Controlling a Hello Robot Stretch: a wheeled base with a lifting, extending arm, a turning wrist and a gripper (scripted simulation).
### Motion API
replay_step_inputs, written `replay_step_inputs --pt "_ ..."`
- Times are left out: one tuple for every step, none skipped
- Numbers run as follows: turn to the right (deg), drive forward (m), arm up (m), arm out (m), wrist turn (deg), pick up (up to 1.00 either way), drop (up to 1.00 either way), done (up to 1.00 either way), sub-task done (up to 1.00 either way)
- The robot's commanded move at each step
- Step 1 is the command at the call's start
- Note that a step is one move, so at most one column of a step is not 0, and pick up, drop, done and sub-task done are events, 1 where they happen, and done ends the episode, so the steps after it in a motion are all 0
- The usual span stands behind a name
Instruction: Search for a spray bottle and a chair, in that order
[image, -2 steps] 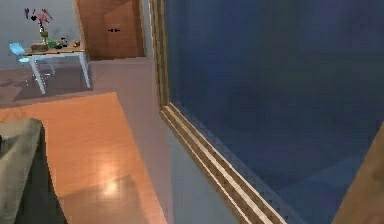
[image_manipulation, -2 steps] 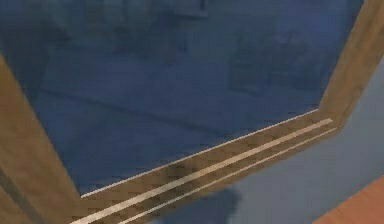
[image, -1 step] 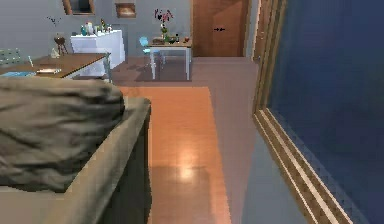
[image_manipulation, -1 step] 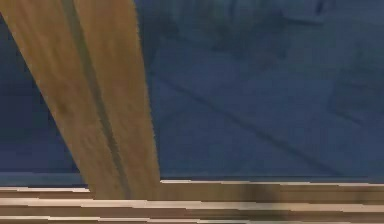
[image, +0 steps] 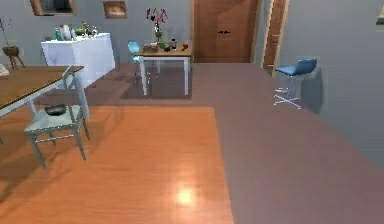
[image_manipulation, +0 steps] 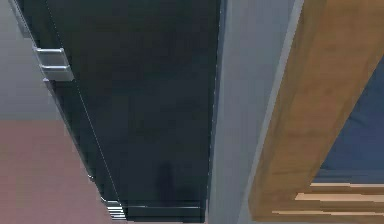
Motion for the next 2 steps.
replay_step_inputs --pt "-3.0 0.0 0.0 0.0 0.0 0.0 0.0 0.0 0.0" --pt "0.0 0.5 0.0 0.0 0.0 0.0 0.0 0.0 0.0"
